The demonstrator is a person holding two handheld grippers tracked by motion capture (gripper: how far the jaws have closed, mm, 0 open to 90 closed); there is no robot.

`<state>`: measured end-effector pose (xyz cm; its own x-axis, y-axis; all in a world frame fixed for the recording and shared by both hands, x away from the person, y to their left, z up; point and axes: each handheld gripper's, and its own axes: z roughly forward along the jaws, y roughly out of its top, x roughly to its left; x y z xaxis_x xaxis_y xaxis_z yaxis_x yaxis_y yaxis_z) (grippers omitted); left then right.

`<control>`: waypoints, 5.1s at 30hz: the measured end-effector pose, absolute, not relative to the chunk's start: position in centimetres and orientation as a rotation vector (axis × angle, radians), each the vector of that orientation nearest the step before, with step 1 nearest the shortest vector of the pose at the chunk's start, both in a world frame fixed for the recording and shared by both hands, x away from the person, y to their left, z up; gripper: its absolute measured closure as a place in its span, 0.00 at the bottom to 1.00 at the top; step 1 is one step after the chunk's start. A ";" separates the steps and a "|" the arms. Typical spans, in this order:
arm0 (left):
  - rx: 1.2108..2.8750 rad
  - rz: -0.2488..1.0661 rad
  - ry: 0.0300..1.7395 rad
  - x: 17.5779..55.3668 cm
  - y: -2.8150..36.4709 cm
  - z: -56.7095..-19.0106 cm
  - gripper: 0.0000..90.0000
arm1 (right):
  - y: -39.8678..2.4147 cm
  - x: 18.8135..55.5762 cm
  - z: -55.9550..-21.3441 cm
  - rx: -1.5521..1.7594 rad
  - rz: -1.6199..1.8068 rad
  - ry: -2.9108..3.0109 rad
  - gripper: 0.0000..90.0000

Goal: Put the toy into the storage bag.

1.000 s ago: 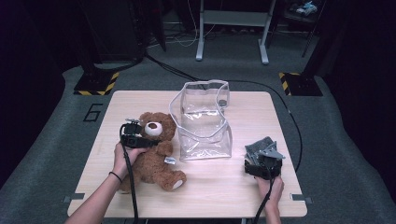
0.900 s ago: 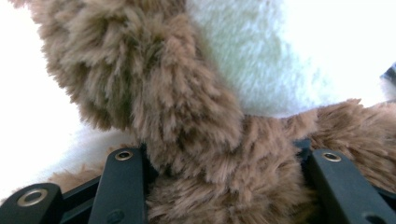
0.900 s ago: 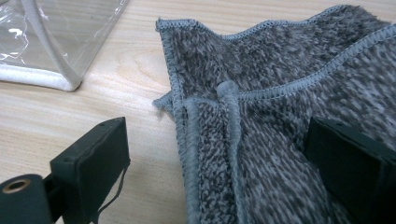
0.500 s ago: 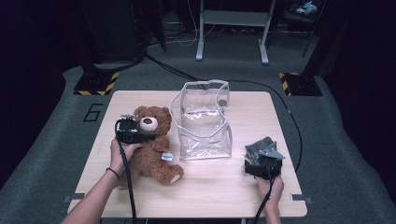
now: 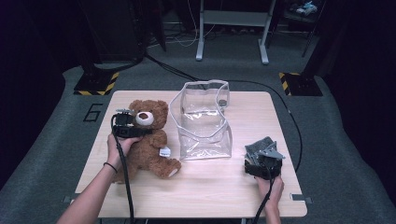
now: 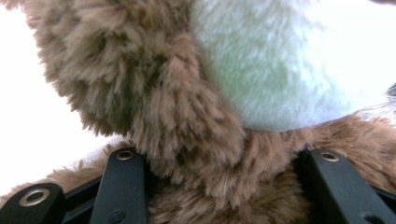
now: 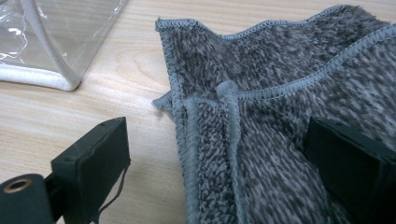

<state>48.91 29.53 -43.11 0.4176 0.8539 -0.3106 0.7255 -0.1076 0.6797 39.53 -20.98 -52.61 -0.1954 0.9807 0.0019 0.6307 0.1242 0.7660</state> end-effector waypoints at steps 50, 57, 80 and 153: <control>1.787 0.400 1.267 50.9 32.7 -35.2 0.61 | -20.9 39.5 -52.6 1.551 0.874 1.893 0.07; 1.777 0.427 1.265 51.3 33.0 -33.9 0.61 | -20.9 39.5 -52.6 1.551 0.875 1.893 0.07; 1.768 0.527 1.232 52.6 33.3 -28.6 0.60 | -20.9 39.5 -52.6 1.551 0.874 1.893 0.07; 1.739 0.521 1.024 56.4 17.6 -21.8 0.59 | -21.0 39.5 -52.6 1.552 0.887 1.891 0.07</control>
<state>56.38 17.60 -21.81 0.5468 0.8290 -0.1171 0.3939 -0.1313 0.9097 39.48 -20.99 -52.60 -0.1973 0.9803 0.0048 0.6302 0.1231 0.7666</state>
